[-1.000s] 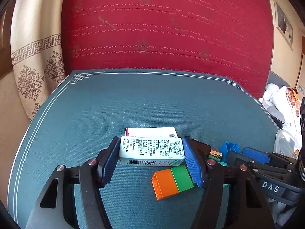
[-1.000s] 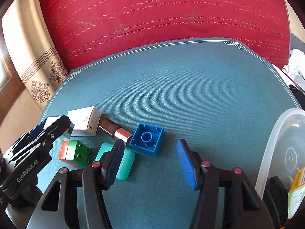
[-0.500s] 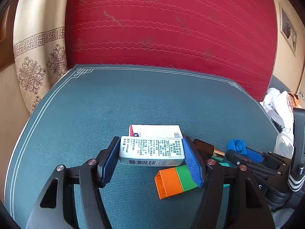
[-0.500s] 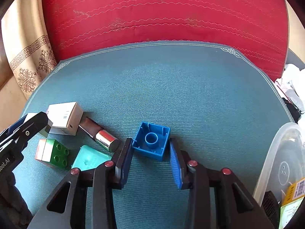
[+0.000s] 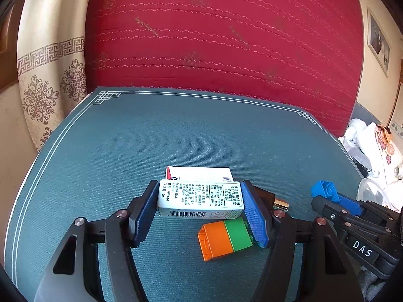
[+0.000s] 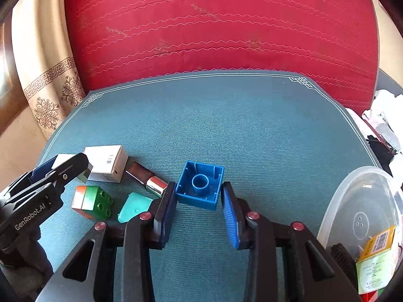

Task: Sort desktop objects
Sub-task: 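Grasp the blue brick with the right tool while the left tool holds the medicine box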

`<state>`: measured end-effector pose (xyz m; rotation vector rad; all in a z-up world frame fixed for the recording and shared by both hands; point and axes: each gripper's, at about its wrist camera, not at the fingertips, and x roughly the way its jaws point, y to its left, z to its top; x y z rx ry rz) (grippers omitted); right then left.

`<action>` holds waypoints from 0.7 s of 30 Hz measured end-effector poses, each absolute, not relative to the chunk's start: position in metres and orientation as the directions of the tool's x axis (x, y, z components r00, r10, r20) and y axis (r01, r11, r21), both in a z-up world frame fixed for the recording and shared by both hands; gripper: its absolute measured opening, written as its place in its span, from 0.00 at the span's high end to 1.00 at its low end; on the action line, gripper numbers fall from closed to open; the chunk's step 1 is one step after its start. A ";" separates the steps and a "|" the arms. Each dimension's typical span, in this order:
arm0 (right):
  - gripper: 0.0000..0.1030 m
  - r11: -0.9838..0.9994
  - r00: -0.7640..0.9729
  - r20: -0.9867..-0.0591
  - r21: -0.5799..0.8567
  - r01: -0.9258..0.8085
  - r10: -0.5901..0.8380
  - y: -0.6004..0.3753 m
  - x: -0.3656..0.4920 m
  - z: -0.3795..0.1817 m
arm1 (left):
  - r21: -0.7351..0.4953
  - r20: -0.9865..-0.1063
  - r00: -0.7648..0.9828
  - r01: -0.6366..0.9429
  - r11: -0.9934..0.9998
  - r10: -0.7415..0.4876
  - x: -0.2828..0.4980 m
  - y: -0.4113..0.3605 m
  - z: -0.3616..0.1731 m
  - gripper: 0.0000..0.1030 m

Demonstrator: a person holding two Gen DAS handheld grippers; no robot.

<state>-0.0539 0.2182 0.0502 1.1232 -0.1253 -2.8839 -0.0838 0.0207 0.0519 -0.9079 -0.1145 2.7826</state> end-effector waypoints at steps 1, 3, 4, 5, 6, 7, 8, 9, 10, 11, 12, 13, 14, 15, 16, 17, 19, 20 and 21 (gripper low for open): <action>0.62 -0.996 -0.739 -0.670 0.094 0.010 -0.071 0.219 -0.051 0.052 | -0.138 -0.573 -0.788 -0.179 -0.974 0.226 -0.083 0.021 0.052 0.34; 0.62 -0.995 -0.745 -0.663 0.100 0.004 -0.070 0.222 -0.044 0.056 | -0.136 -0.572 -0.788 -0.183 -0.974 0.228 -0.083 0.023 0.053 0.34; 0.62 -0.995 -0.749 -0.659 0.102 0.000 -0.068 0.223 -0.040 0.058 | -0.136 -0.571 -0.788 -0.186 -0.973 0.230 -0.082 0.024 0.053 0.34; 0.62 -0.995 -0.753 -0.655 0.104 -0.005 -0.065 0.225 -0.037 0.060 | -0.134 -0.570 -0.788 -0.190 -0.973 0.233 -0.082 0.025 0.053 0.34; 0.62 -0.994 -0.757 -0.651 0.106 -0.010 -0.062 0.226 -0.034 0.062 | -0.132 -0.569 -0.788 -0.194 -0.972 0.235 -0.081 0.026 0.054 0.34; 0.62 -0.994 -0.760 -0.647 0.108 -0.014 -0.059 0.229 -0.029 0.065 | -0.131 -0.567 -0.789 -0.197 -0.972 0.237 -0.081 0.027 0.054 0.34; 0.62 -0.994 -0.764 -0.642 0.108 -0.019 -0.055 0.231 -0.025 0.067 | -0.129 -0.566 -0.789 -0.202 -0.971 0.239 -0.080 0.028 0.055 0.34; 0.62 -0.994 -0.768 -0.638 0.107 -0.024 -0.050 0.233 -0.021 0.069 | -0.127 -0.564 -0.789 -0.206 -0.970 0.242 -0.079 0.030 0.055 0.34; 0.62 -0.994 -0.772 -0.634 0.107 -0.029 -0.046 0.234 -0.018 0.072 | -0.126 -0.563 -0.789 -0.210 -0.970 0.244 -0.078 0.031 0.055 0.34; 0.62 -0.994 -0.775 -0.631 0.107 -0.036 -0.040 0.237 -0.014 0.073 | -0.125 -0.563 -0.789 -0.213 -0.969 0.247 -0.079 0.031 0.056 0.34; 0.62 -0.993 -0.778 -0.627 0.107 -0.043 -0.034 0.239 -0.011 0.076 | -0.124 -0.563 -0.788 -0.217 -0.968 0.248 -0.079 0.032 0.055 0.34; 0.62 -0.993 -0.781 -0.624 0.108 -0.049 -0.029 0.242 -0.008 0.077 | -0.122 -0.563 -0.788 -0.220 -0.968 0.250 -0.078 0.033 0.055 0.34; 0.62 -0.993 -0.783 -0.622 0.107 -0.056 -0.023 0.245 -0.003 0.079 | -0.120 -0.563 -0.788 -0.222 -0.968 0.251 -0.078 0.034 0.055 0.34; 0.63 -0.992 -0.784 -0.621 0.106 -0.064 -0.016 0.247 0.000 0.080 | -0.118 -0.562 -0.788 -0.225 -0.967 0.252 -0.077 0.035 0.055 0.34; 0.63 -0.992 -0.785 -0.620 0.105 -0.071 -0.010 0.251 0.003 0.081 | -0.116 -0.561 -0.788 -0.228 -0.967 0.253 -0.075 0.037 0.055 0.34; 0.64 -0.992 -0.785 -0.619 0.103 -0.078 -0.003 0.254 0.007 0.081 | -0.114 -0.560 -0.788 -0.230 -0.966 0.254 -0.075 0.038 0.056 0.34; 0.64 -0.990 -0.787 -0.617 0.102 -0.093 0.010 0.260 0.015 0.083 | -0.109 -0.559 -0.789 -0.236 -0.966 0.256 -0.072 0.041 0.056 0.34; 0.65 -0.990 -0.788 -0.615 0.101 -0.099 0.016 0.264 0.018 0.083 | -0.106 -0.558 -0.789 -0.239 -0.965 0.257 -0.071 0.043 0.057 0.34; 0.66 -0.990 -0.788 -0.615 0.098 -0.106 0.023 0.267 0.020 0.084 | -0.104 -0.557 -0.789 -0.242 -0.965 0.258 -0.070 0.044 0.057 0.34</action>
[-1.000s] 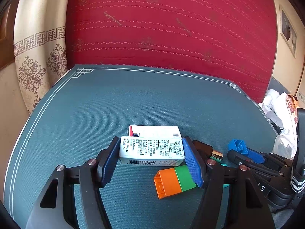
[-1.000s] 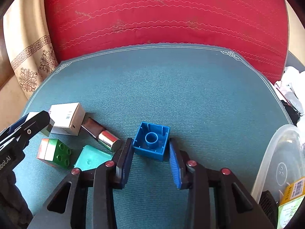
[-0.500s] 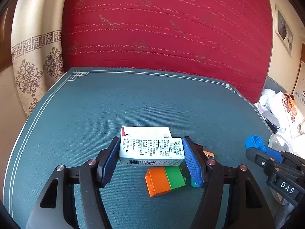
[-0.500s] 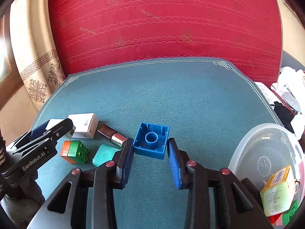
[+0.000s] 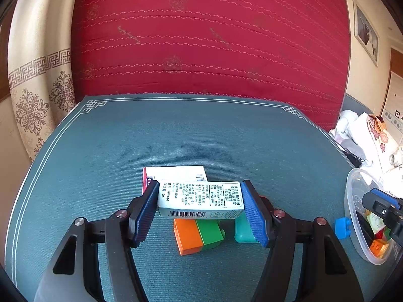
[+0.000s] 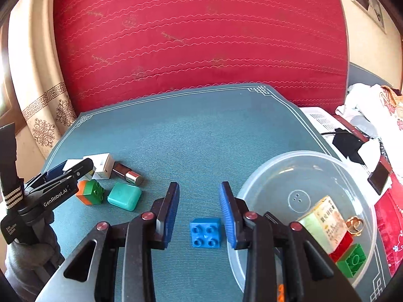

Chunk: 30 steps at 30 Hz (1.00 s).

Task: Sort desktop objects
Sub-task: 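Grasp the blue brick with the right tool while the left tool holds the medicine box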

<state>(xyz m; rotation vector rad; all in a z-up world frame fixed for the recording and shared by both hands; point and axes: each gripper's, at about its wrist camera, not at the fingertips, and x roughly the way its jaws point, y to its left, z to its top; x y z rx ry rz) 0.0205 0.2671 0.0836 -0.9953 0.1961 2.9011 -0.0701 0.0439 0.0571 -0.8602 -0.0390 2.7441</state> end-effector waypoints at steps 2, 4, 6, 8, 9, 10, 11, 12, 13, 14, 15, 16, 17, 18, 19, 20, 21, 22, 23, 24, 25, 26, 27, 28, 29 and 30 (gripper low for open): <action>0.66 -0.988 -0.786 -0.617 0.098 -0.115 0.031 0.271 0.026 0.083 | -0.101 -0.557 -0.789 -0.246 -0.964 0.260 -0.070 0.046 0.057 0.34; 0.66 -0.988 -0.781 -0.624 0.110 -0.112 0.019 0.275 0.029 0.081 | -0.101 -0.556 -0.788 -0.250 -0.963 0.264 -0.068 0.047 0.058 0.34; 0.66 -0.985 -0.772 -0.636 0.138 -0.107 -0.006 0.278 0.032 0.079 | -0.101 -0.553 -0.789 -0.254 -0.962 0.267 -0.066 0.049 0.060 0.34; 0.66 -0.984 -0.762 -0.648 0.149 -0.100 -0.020 0.279 0.035 0.075 | -0.101 -0.551 -0.790 -0.258 -0.961 0.270 -0.065 0.050 0.061 0.34; 0.66 -0.984 -0.759 -0.650 0.148 -0.103 -0.019 0.279 0.037 0.074 | -0.102 -0.550 -0.789 -0.259 -0.960 0.271 -0.064 0.050 0.061 0.34; 0.66 -0.983 -0.756 -0.655 0.150 -0.102 -0.022 0.279 0.039 0.072 | -0.103 -0.551 -0.789 -0.260 -0.960 0.273 -0.064 0.050 0.061 0.34; 0.66 -0.983 -0.752 -0.658 0.154 -0.105 -0.023 0.280 0.042 0.070 | -0.104 -0.550 -0.789 -0.261 -0.960 0.274 -0.064 0.050 0.061 0.34; 0.66 -0.982 -0.750 -0.661 0.154 -0.111 -0.019 0.282 0.045 0.068 | -0.104 -0.550 -0.789 -0.260 -0.960 0.274 -0.063 0.050 0.061 0.34; 0.66 -0.981 -0.748 -0.664 0.153 -0.117 -0.014 0.283 0.048 0.067 | -0.107 -0.550 -0.789 -0.260 -0.960 0.275 -0.064 0.050 0.061 0.34; 0.66 -0.981 -0.744 -0.668 0.153 -0.121 -0.012 0.284 0.052 0.064 | -0.111 -0.550 -0.788 -0.260 -0.959 0.277 -0.064 0.049 0.061 0.34; 0.66 -0.980 -0.739 -0.674 0.151 -0.127 -0.008 0.286 0.056 0.062 | -0.113 -0.550 -0.788 -0.260 -0.959 0.278 -0.064 0.049 0.061 0.34; 0.66 -0.980 -0.732 -0.682 0.149 -0.134 -0.003 0.287 0.058 0.060 | -0.114 -0.550 -0.787 -0.261 -0.959 0.280 -0.064 0.050 0.061 0.34; 0.66 -0.979 -0.726 -0.687 0.148 -0.142 0.001 0.289 0.061 0.057 | -0.115 -0.551 -0.785 -0.262 -0.958 0.281 -0.063 0.050 0.061 0.34; 0.66 -0.978 -0.722 -0.692 0.151 -0.144 0.000 0.289 0.062 0.056 | -0.116 -0.552 -0.784 -0.265 -0.957 0.284 -0.062 0.051 0.061 0.34; 0.66 -0.978 -0.720 -0.694 0.153 -0.142 -0.004 0.288 0.063 0.055 | -0.116 -0.552 -0.783 -0.268 -0.956 0.286 -0.061 0.052 0.061 0.34; 0.66 -0.979 -0.721 -0.693 0.152 -0.137 -0.007 0.286 0.063 0.055 | -0.115 -0.551 -0.783 -0.272 -0.956 0.289 -0.061 0.053 0.061 0.34; 0.66 -0.980 -0.723 -0.690 0.152 -0.129 -0.012 0.282 0.062 0.056 | -0.113 -0.550 -0.783 -0.275 -0.955 0.290 -0.060 0.054 0.061 0.34; 0.66 -0.981 -0.724 -0.689 0.155 -0.117 -0.022 0.277 0.061 0.056 | -0.111 -0.548 -0.784 -0.277 -0.954 0.292 -0.058 0.055 0.062 0.34; 0.66 -0.982 -0.722 -0.691 0.157 -0.101 -0.037 0.271 0.060 0.056 | -0.111 -0.546 -0.785 -0.278 -0.954 0.293 -0.057 0.055 0.063 0.34; 0.66 -0.984 -0.720 -0.693 0.157 -0.082 -0.050 0.265 0.061 0.054 | -0.113 -0.544 -0.786 -0.278 -0.954 0.294 -0.057 0.054 0.063 0.34; 0.66 -0.986 -0.715 -0.696 0.156 -0.064 -0.064 0.258 0.061 0.052 | -0.116 -0.542 -0.787 -0.276 -0.954 0.294 -0.056 0.053 0.064 0.34; 0.66 -0.986 -0.708 -0.702 0.158 -0.049 -0.077 0.253 0.061 0.048 | -0.119 -0.541 -0.788 -0.273 -0.955 0.293 -0.056 0.051 0.064 0.34; 0.66 -0.987 -0.698 -0.711 0.157 -0.042 -0.084 0.248 0.060 0.045 | -0.123 -0.541 -0.788 -0.270 -0.955 0.293 -0.057 0.050 0.065 0.34; 0.65 -0.987 -0.689 -0.720 0.154 -0.043 -0.082 0.244 0.058 0.040 | -0.128 -0.541 -0.788 -0.267 -0.955 0.292 -0.056 0.049 0.065 0.34; 0.62 -0.987 -0.679 -0.730 0.153 -0.052 -0.078 0.243 0.056 0.036 | -0.132 -0.542 -0.788 -0.264 -0.956 0.292 -0.056 0.048 0.065 0.34; 0.59 -0.986 -0.669 -0.739 0.156 -0.065 -0.073 0.245 0.054 0.031 | -0.135 -0.543 -0.787 -0.262 -0.956 0.292 -0.056 0.047 0.064 0.34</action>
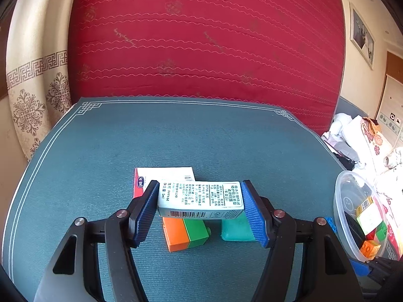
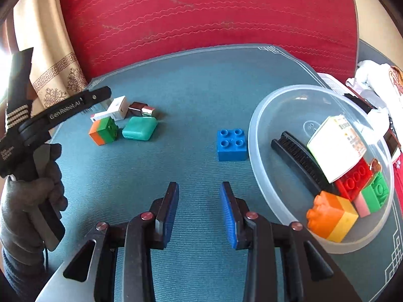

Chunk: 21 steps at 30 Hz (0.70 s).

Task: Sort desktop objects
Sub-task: 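Grasp the blue brick with the right tool while the left tool holds the medicine box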

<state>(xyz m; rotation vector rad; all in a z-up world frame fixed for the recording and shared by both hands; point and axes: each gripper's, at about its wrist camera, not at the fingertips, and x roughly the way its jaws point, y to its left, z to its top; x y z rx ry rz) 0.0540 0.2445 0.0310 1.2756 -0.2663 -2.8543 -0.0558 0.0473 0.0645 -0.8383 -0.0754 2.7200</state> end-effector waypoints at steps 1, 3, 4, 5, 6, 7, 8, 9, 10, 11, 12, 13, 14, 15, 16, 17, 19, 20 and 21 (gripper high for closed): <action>0.58 -0.983 -0.661 -0.747 0.163 -0.082 -0.069 0.249 0.052 0.027 | -0.138 -0.543 -0.787 -0.260 -0.956 0.293 -0.055 0.046 0.065 0.34; 0.53 -0.978 -0.656 -0.754 0.169 -0.124 -0.047 0.255 0.049 0.022 | -0.139 -0.542 -0.788 -0.259 -0.956 0.293 -0.053 0.047 0.065 0.34; 0.52 -0.975 -0.655 -0.755 0.174 -0.137 -0.043 0.259 0.046 0.020 | -0.139 -0.542 -0.788 -0.259 -0.956 0.293 -0.052 0.049 0.065 0.34; 0.52 -0.971 -0.648 -0.760 0.189 -0.146 -0.050 0.262 0.043 0.017 | -0.140 -0.543 -0.787 -0.259 -0.956 0.293 -0.052 0.048 0.065 0.34; 0.52 -0.971 -0.651 -0.758 0.184 -0.153 -0.041 0.263 0.041 0.018 | -0.140 -0.544 -0.786 -0.258 -0.956 0.293 -0.052 0.048 0.065 0.34; 0.52 -0.972 -0.659 -0.752 0.173 -0.157 -0.027 0.264 0.039 0.019 | -0.139 -0.545 -0.786 -0.259 -0.956 0.292 -0.052 0.049 0.065 0.34; 0.52 -0.972 -0.662 -0.749 0.169 -0.163 -0.019 0.265 0.037 0.019 | -0.136 -0.546 -0.786 -0.259 -0.956 0.291 -0.052 0.049 0.065 0.34; 0.52 -0.970 -0.663 -0.748 0.173 -0.169 -0.018 0.267 0.034 0.019 | -0.136 -0.548 -0.785 -0.257 -0.957 0.289 -0.054 0.049 0.065 0.34; 0.52 -0.969 -0.666 -0.745 0.174 -0.174 -0.014 0.269 0.031 0.019 | -0.138 -0.549 -0.784 -0.256 -0.957 0.289 -0.054 0.048 0.064 0.34; 0.52 -0.970 -0.672 -0.741 0.167 -0.176 -0.006 0.269 0.029 0.020 | -0.139 -0.550 -0.784 -0.254 -0.957 0.287 -0.054 0.047 0.064 0.34; 0.52 -0.971 -0.675 -0.738 0.159 -0.178 0.003 0.269 0.026 0.020 | -0.138 -0.552 -0.784 -0.253 -0.958 0.286 -0.055 0.048 0.063 0.34; 0.52 -0.972 -0.678 -0.735 0.153 -0.180 0.010 0.270 0.023 0.021 | -0.137 -0.553 -0.783 -0.252 -0.958 0.285 -0.054 0.047 0.063 0.34; 0.52 -0.972 -0.679 -0.734 0.147 -0.182 0.016 0.270 0.020 0.020 | -0.137 -0.554 -0.783 -0.251 -0.958 0.284 -0.055 0.048 0.063 0.34; 0.52 -0.973 -0.679 -0.734 0.137 -0.184 0.025 0.269 0.017 0.020 | -0.137 -0.554 -0.782 -0.251 -0.958 0.285 -0.056 0.048 0.063 0.34; 0.51 -0.975 -0.679 -0.733 0.128 -0.183 0.031 0.269 0.013 0.020 | -0.137 -0.554 -0.782 -0.252 -0.958 0.285 -0.056 0.048 0.063 0.34; 0.51 -0.976 -0.678 -0.734 0.122 -0.179 0.032 0.269 0.009 0.019 | -0.136 -0.554 -0.782 -0.253 -0.958 0.285 -0.056 0.048 0.062 0.34; 0.51 -0.979 -0.680 -0.732 0.110 -0.169 0.035 0.264 0.003 0.019 | -0.137 -0.553 -0.783 -0.254 -0.957 0.287 -0.056 0.048 0.063 0.34; 0.51 -0.981 -0.680 -0.732 0.103 -0.167 0.038 0.262 0.002 0.019 | -0.137 -0.552 -0.783 -0.254 -0.957 0.287 -0.056 0.048 0.063 0.34; 0.51 -0.982 -0.678 -0.734 0.096 -0.164 0.042 0.260 -0.001 0.018 | -0.138 -0.551 -0.783 -0.254 -0.957 0.287 -0.056 0.048 0.064 0.34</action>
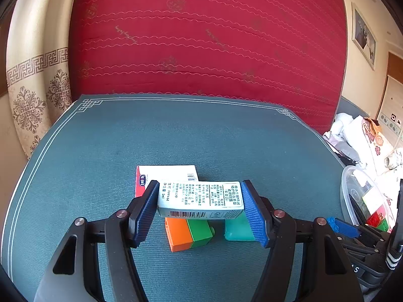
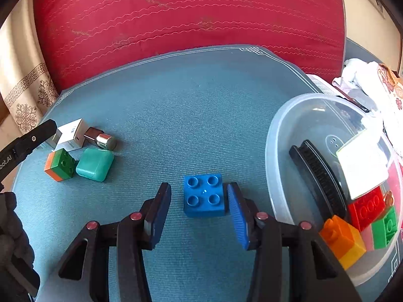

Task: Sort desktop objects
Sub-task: 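Grasp the blue brick with the right tool while the left tool holds the medicine box, then carry the blue brick and medicine box over the bowl and open both tools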

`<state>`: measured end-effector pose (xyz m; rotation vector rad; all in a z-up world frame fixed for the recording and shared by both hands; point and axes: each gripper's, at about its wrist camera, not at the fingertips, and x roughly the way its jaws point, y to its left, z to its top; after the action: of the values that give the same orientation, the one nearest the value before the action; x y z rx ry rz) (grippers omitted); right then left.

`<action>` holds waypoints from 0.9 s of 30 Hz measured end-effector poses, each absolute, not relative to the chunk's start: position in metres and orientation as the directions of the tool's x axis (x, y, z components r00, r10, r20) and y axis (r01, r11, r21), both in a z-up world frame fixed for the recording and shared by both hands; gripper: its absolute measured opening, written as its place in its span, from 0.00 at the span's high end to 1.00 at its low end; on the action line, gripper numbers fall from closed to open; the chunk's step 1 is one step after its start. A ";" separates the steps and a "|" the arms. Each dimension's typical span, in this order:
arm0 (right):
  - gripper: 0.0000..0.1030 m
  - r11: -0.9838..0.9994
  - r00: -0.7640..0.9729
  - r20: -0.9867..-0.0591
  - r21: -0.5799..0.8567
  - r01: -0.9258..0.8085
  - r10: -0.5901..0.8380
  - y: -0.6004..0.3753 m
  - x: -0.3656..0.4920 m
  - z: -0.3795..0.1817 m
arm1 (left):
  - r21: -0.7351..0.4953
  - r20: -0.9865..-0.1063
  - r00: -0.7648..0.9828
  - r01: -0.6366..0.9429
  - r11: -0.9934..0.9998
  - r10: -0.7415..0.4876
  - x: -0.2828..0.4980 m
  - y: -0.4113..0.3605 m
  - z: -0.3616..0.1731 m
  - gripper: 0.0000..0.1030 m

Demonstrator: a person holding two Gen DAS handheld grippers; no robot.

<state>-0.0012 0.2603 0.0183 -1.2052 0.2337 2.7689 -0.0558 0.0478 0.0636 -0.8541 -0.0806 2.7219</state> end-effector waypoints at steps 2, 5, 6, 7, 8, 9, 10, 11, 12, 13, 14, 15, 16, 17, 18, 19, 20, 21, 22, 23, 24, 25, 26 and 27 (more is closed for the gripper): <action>0.51 -0.984 -0.669 -0.741 0.074 -0.163 0.055 0.257 -0.007 0.015 | -0.141 -0.550 -0.784 -0.253 -0.957 0.288 -0.056 0.047 0.064 0.34; 0.60 -0.989 -0.666 -0.741 0.011 -0.150 0.093 0.248 -0.007 0.011 | -0.145 -0.551 -0.783 -0.251 -0.957 0.289 -0.056 0.045 0.064 0.34; 0.66 -0.990 -0.662 -0.745 0.007 -0.140 0.088 0.247 -0.006 0.009 | -0.146 -0.552 -0.782 -0.251 -0.957 0.289 -0.056 0.046 0.063 0.34; 0.66 -0.991 -0.665 -0.741 0.004 -0.136 0.089 0.247 -0.004 0.008 | -0.145 -0.552 -0.782 -0.252 -0.957 0.289 -0.056 0.048 0.063 0.34; 0.66 -0.991 -0.667 -0.740 -0.002 -0.133 0.091 0.246 -0.002 0.009 | -0.143 -0.552 -0.782 -0.254 -0.957 0.290 -0.055 0.048 0.064 0.34; 0.66 -0.992 -0.667 -0.740 0.004 -0.126 0.082 0.246 0.000 0.009 | -0.140 -0.552 -0.782 -0.256 -0.957 0.290 -0.055 0.050 0.064 0.34; 0.66 -0.993 -0.668 -0.741 0.010 -0.118 0.072 0.246 0.001 0.010 | -0.139 -0.552 -0.781 -0.258 -0.956 0.291 -0.056 0.050 0.064 0.34; 0.66 -0.994 -0.670 -0.740 0.013 -0.112 0.066 0.245 0.001 0.011 | -0.137 -0.552 -0.781 -0.260 -0.956 0.292 -0.057 0.050 0.064 0.34; 0.66 -0.994 -0.674 -0.737 0.018 -0.106 0.059 0.244 0.003 0.013 | -0.134 -0.552 -0.781 -0.264 -0.955 0.293 -0.056 0.052 0.064 0.34; 0.66 -0.995 -0.679 -0.732 0.023 -0.099 0.050 0.242 0.007 0.016 | -0.131 -0.552 -0.781 -0.267 -0.955 0.294 -0.056 0.055 0.064 0.34; 0.66 -0.995 -0.687 -0.726 0.029 -0.093 0.043 0.241 0.011 0.019 | -0.128 -0.552 -0.780 -0.271 -0.954 0.296 -0.056 0.054 0.064 0.34; 0.66 -0.996 -0.694 -0.719 0.033 -0.087 0.037 0.240 0.016 0.023 | -0.125 -0.552 -0.780 -0.274 -0.953 0.297 -0.056 0.055 0.064 0.34; 0.66 -0.996 -0.703 -0.711 0.036 -0.083 0.033 0.239 0.022 0.027 | -0.122 -0.552 -0.779 -0.277 -0.953 0.297 -0.056 0.056 0.064 0.34; 0.66 -0.996 -0.710 -0.703 0.038 -0.081 0.031 0.237 0.027 0.031 | -0.118 -0.553 -0.778 -0.281 -0.952 0.298 -0.055 0.058 0.064 0.34; 0.66 -0.996 -0.717 -0.696 0.040 -0.080 0.030 0.238 0.031 0.035 | -0.114 -0.553 -0.777 -0.285 -0.952 0.299 -0.055 0.060 0.063 0.34; 0.66 -0.996 -0.724 -0.689 0.043 -0.081 0.029 0.239 0.035 0.039 | -0.111 -0.554 -0.777 -0.289 -0.951 0.301 -0.054 0.062 0.063 0.34; 0.66 -0.995 -0.730 -0.683 0.046 -0.083 0.029 0.242 0.039 0.042 | -0.106 -0.554 -0.776 -0.294 -0.950 0.302 -0.053 0.064 0.063 0.34; 0.66 -0.995 -0.735 -0.677 0.050 -0.087 0.030 0.244 0.043 0.045 | -0.100 -0.554 -0.776 -0.298 -0.949 0.302 -0.053 0.067 0.063 0.34; 0.66 -0.994 -0.739 -0.673 0.054 -0.091 0.031 0.247 0.048 0.046 | -0.094 -0.554 -0.775 -0.303 -0.948 0.303 -0.052 0.069 0.063 0.34; 0.66 -0.994 -0.744 -0.668 0.058 -0.096 0.033 0.250 0.052 0.049 | -0.091 -0.555 -0.774 -0.308 -0.947 0.305 -0.051 0.072 0.062 0.34; 0.66 -0.993 -0.748 -0.663 0.062 -0.103 0.036 0.254 0.057 0.051 | -0.095 -0.558 -0.769 -0.316 -0.944 0.313 -0.051 0.074 0.062 0.34; 0.66 -0.992 -0.751 -0.659 0.066 -0.110 0.040 0.258 0.062 0.053 | -0.101 -0.560 -0.764 -0.322 -0.941 0.321 -0.050 0.076 0.063 0.34; 0.66 -0.991 -0.753 -0.656 0.070 -0.118 0.043 0.262 0.065 0.056 | -0.102 -0.560 -0.762 -0.327 -0.939 0.326 -0.049 0.078 0.064 0.34; 0.66 -0.989 -0.755 -0.654 0.074 -0.126 0.048 0.267 0.069 0.057 | -0.096 -0.558 -0.762 -0.333 -0.938 0.327 -0.047 0.081 0.064 0.34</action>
<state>0.0695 0.2672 0.0574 -1.0579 0.1730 2.8539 -0.0475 0.0811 0.0643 -0.8401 0.0128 2.6586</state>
